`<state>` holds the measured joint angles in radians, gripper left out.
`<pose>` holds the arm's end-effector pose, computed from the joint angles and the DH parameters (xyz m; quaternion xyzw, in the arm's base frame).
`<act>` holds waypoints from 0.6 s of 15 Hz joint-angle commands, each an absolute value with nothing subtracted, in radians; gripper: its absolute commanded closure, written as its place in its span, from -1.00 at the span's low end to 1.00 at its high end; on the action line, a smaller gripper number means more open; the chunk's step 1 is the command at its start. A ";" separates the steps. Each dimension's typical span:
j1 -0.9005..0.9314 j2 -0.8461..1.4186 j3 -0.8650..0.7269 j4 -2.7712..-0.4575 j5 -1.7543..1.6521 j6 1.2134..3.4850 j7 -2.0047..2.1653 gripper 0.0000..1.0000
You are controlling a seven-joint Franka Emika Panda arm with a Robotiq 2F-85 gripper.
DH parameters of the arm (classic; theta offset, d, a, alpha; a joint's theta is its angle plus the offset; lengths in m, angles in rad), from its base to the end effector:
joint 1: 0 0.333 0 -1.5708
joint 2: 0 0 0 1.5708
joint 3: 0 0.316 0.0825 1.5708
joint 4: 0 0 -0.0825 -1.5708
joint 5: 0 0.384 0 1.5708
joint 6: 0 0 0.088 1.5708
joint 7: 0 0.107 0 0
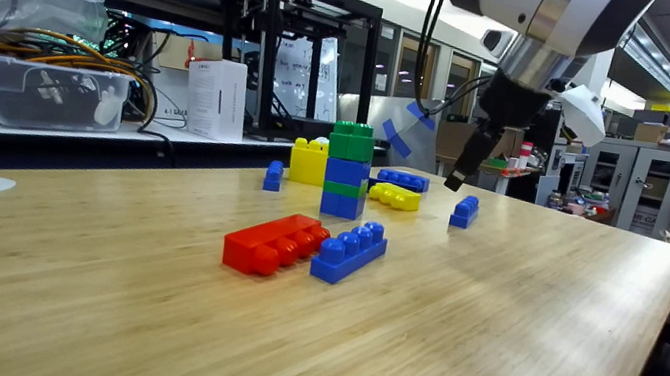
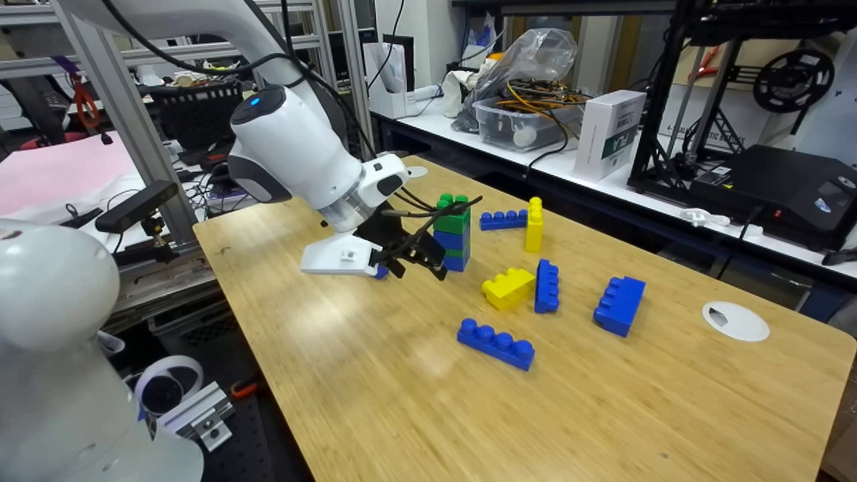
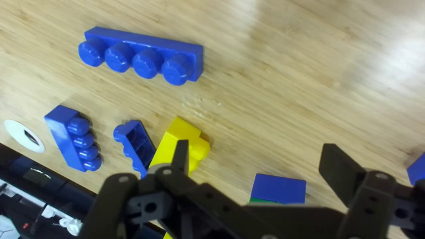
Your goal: Put the green blocks on top of the stack
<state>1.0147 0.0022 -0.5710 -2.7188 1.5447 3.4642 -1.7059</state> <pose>0.3648 0.0434 0.2663 0.9305 0.2553 0.2304 0.1264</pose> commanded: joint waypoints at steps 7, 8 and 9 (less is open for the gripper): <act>1.004 0.020 -0.597 -2.626 1.917 3.463 -2.153 -1.00; 1.005 0.020 -0.601 -2.618 1.950 3.463 -2.192 -1.00; 1.005 0.022 -0.605 -2.610 1.982 3.463 -2.229 -1.00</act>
<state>1.0136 0.0050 -0.5934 -2.6496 1.8803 3.4631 -2.1003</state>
